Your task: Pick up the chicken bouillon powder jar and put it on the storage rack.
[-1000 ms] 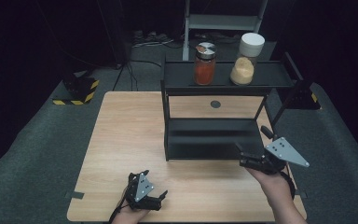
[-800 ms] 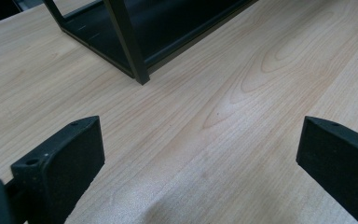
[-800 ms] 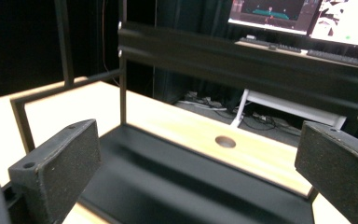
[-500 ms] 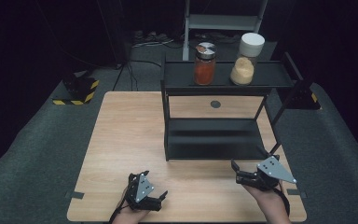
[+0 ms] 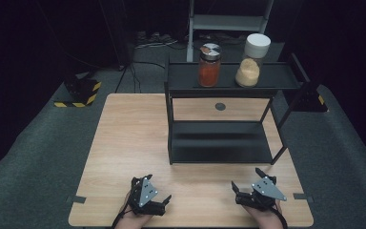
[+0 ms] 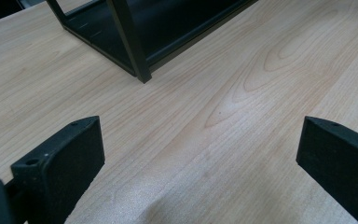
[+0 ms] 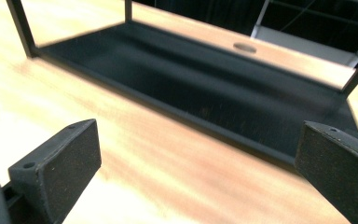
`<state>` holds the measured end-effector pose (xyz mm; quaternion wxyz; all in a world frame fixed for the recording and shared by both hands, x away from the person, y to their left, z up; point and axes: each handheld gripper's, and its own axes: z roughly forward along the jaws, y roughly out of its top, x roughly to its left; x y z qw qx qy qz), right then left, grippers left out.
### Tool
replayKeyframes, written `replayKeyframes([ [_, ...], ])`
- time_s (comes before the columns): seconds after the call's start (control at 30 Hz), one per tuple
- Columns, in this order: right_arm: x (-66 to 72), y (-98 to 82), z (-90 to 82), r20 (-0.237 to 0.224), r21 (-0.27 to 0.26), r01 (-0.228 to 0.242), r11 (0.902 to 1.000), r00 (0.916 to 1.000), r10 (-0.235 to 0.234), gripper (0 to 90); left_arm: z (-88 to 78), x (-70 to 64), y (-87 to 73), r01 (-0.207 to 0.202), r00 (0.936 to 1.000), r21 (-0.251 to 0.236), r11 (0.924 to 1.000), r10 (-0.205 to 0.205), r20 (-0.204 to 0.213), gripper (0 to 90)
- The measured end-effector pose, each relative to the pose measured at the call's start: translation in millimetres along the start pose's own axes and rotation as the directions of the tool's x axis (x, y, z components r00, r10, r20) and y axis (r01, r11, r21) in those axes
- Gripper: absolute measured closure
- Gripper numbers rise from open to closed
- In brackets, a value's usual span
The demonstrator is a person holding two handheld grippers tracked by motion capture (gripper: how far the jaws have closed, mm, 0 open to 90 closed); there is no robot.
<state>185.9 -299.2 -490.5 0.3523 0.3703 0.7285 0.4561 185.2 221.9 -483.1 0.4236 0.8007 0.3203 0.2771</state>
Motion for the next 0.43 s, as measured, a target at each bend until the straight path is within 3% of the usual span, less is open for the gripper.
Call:
replayKeyframes([
  [0.17, 6.6, -5.1, -0.3, 0.015, 0.022, 0.030, 0.9993, 0.9994, -0.030, 0.0, 0.2, -1.8, 0.6, -0.008, 0.9999, 0.003, 1.0000, 0.008, -0.006, 1.0],
  [0.3, 7.9, 2.4, 2.6, 0.007, 0.069, 0.060, 0.9958, 0.9981, -0.061, 0.0, 0.6, -3.5, 1.6, -0.017, 0.9998, 0.009, 0.9998, 0.017, -0.012, 1.0],
  [0.43, 11.3, 3.7, 3.4, 0.013, 0.078, 0.080, 0.9937, 0.9966, -0.081, 0.0, 1.4, -6.5, 3.2, -0.036, 0.9992, 0.018, 0.9992, 0.036, -0.018, 1.0],
])
